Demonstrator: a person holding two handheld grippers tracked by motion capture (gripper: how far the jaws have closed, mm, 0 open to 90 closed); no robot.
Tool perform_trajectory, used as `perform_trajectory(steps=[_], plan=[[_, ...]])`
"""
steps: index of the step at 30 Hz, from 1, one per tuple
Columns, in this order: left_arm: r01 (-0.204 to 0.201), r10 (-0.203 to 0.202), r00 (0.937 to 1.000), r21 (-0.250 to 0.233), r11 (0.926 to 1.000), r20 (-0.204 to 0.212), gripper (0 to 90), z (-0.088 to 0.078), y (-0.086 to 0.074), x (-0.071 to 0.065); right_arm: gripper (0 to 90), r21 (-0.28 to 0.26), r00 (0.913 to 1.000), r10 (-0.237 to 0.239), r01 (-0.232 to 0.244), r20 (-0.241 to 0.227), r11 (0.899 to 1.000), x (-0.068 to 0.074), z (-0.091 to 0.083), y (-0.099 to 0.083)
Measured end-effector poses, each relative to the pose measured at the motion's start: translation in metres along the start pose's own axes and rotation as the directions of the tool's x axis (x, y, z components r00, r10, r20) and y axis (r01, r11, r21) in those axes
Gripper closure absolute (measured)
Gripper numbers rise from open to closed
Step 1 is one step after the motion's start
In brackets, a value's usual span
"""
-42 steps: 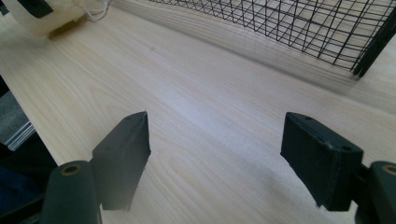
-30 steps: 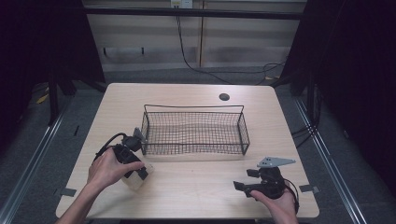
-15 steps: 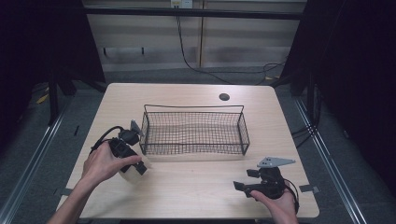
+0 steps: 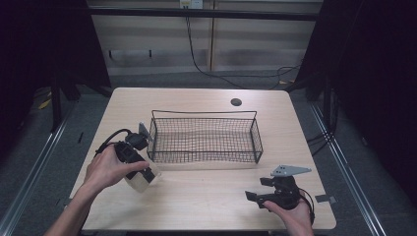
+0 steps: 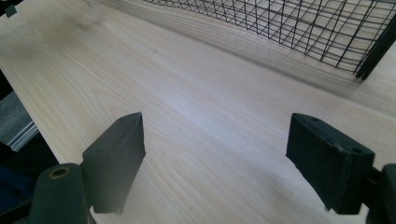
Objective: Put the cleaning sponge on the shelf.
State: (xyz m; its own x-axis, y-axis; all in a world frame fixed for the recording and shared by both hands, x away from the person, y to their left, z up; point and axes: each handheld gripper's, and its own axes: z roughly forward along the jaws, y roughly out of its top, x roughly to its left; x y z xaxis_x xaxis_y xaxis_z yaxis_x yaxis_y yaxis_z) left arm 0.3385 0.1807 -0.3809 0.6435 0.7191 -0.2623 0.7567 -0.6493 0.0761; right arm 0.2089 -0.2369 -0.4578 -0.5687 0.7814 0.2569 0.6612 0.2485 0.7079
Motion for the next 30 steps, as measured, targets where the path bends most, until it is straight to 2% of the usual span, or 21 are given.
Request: perform_trajectory(steps=[8,13,14,15,18,22,24,30], plan=[[-0.008,0.008,1.0,-0.012,0.9999,-0.004,28.2,-0.012,0.004,-0.004,18.1,-0.002,1.0,0.001,-0.001,-0.003,1.0,0.0,0.0,0.0],[-0.022,0.022,0.9997,-0.003,0.9997,0.014,28.2,-0.018,0.008,-0.004,18.2,0.0,1.0,0.003,-0.003,-0.004,1.0,0.0,0.0,0.0],[-0.024,0.024,0.9991,-0.008,0.9997,0.035,28.2,-0.02,0.01,-0.005,18.2,0.003,1.0,0.001,-0.001,-0.006,1.0,0.0,0.001,0.0],[-0.024,0.024,0.9991,-0.008,0.9997,0.035,28.2,-0.02,0.01,-0.005,18.2,0.004,1.0,0.001,-0.001,-0.006,1.0,0.0,0.001,0.0],[-0.034,0.035,0.997,-0.006,0.9994,0.069,28.2,-0.024,0.012,-0.005,18.3,0.001,1.0,0.004,-0.004,-0.007,1.0,0.0,0.0,0.0],[-0.038,0.039,0.9967,-0.016,0.9991,0.071,28.2,-0.031,0.014,-0.006,18.3,0.003,0.9999,0.004,-0.004,-0.011,1.0,0.0,0.001,0.0],[-0.039,0.041,0.9938,-0.028,0.9989,0.103,28.3,-0.037,0.015,-0.006,18.3,0.004,0.9999,0.004,-0.004,-0.011,1.0,0.0,0.001,0.0],[-0.038,0.043,0.9925,-0.04,0.9985,0.114,28.3,-0.048,0.016,-0.006,18.3,0.004,0.9999,0.006,-0.006,-0.011,1.0,0.0,0.001,0.0]])
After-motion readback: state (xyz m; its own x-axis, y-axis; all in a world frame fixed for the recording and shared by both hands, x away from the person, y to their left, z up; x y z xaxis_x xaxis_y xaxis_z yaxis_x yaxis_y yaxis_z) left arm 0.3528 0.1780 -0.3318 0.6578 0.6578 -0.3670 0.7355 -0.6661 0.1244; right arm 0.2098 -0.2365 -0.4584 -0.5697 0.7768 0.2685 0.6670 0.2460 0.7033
